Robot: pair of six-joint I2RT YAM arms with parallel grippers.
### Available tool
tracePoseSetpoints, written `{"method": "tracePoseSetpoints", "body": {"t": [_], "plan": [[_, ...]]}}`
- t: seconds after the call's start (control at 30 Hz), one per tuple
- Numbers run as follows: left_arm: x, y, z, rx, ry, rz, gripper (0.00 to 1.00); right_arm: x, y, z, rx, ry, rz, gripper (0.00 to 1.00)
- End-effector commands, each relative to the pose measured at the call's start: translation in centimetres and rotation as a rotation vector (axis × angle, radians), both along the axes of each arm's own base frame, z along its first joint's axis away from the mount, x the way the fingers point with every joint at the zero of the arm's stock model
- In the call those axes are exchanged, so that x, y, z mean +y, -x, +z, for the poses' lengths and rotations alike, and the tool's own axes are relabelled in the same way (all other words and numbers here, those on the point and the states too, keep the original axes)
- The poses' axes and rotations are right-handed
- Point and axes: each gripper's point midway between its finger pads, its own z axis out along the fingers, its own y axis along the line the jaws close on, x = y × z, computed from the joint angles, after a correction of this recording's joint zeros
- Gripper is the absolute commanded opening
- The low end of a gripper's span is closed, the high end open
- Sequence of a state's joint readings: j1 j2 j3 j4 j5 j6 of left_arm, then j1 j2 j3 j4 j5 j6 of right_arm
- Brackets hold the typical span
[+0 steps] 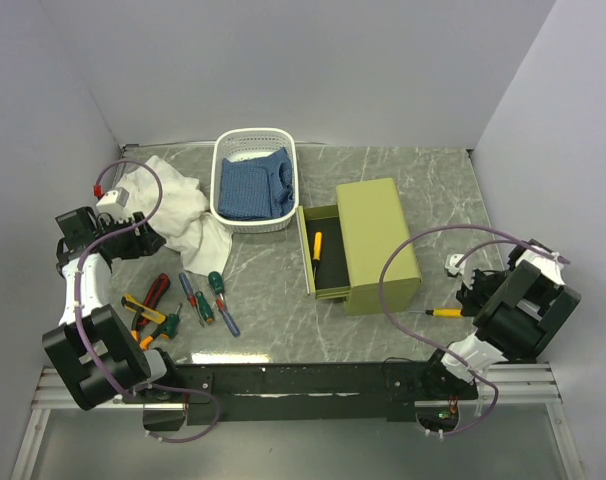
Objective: Sort the tools into containers
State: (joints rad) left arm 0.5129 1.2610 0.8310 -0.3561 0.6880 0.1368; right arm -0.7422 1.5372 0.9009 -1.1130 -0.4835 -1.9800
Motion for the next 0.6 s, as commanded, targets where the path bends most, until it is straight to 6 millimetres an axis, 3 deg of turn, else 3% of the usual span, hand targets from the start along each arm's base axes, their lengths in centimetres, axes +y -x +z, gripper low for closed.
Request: {"method": "tracePoseSetpoints", "body": {"t": [0.0, 0.27, 0.43, 0.57], "plan": [[-0.3, -0.1, 1.0, -0.037, 0.007, -0.016, 0.66, 0.6, -3.6, 0.5, -0.339, 0.115, 0.611, 0.57], [0.3, 0.1, 1.5, -0.026, -0.033, -0.002, 0.66, 1.9, -2.5, -2.5, -0.269, 0.14, 0.713, 0.54], [0.4, 0.1, 1.5, -0.029, -0.04, 0.002, 0.66, 1.4, -2.3, -3.4, -0.246, 0.176, 0.718, 0.33], [0.1, -0.2, 1.7, -0.044, -0.019, -0.003, 0.66, 0.1, -2.7, -1.7, -0.247, 0.194, 0.68, 0.18]]}}
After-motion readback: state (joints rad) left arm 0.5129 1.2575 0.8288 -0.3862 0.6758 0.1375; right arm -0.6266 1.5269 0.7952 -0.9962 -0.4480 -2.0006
